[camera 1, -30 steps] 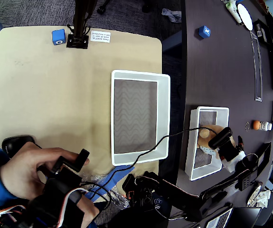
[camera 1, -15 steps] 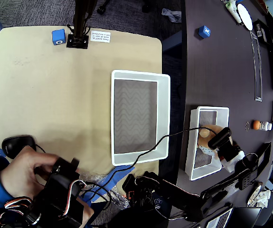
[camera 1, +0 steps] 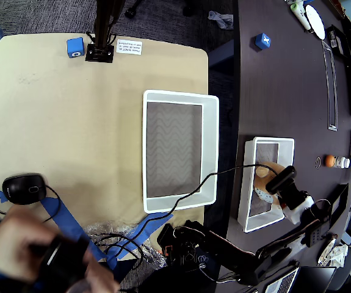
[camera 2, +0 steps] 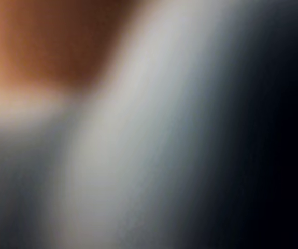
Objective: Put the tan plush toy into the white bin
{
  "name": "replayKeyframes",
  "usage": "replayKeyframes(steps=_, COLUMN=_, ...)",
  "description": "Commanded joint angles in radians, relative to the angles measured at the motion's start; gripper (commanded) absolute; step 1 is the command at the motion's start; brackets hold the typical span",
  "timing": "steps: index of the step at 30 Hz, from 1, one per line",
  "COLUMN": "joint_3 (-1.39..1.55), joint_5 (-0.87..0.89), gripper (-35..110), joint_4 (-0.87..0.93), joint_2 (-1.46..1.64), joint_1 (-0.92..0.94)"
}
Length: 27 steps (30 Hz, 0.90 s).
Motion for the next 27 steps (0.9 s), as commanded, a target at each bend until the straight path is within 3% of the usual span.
replayKeyframes(steps=1, joint_3=-0.080, joint_5=-0.009, gripper=0, joint_4=0.008, joint_2=0.202, joint_1=0.017)
replayKeyframes(steps=14, joint_3=-0.060, joint_5=-0.015, gripper=0, joint_4=0.011, joint_2=0.565, joint_1=-0.028)
replayKeyframes(steps=22, joint_3=0.058, joint_5=-0.025, gripper=0, joint_4=0.012, joint_2=0.750, joint_1=-0.278)
replayKeyframes(steps=27, joint_3=0.156, joint_5=-0.147, gripper=0, joint_4=0.011, joint_2=0.853, joint_1=-0.456)
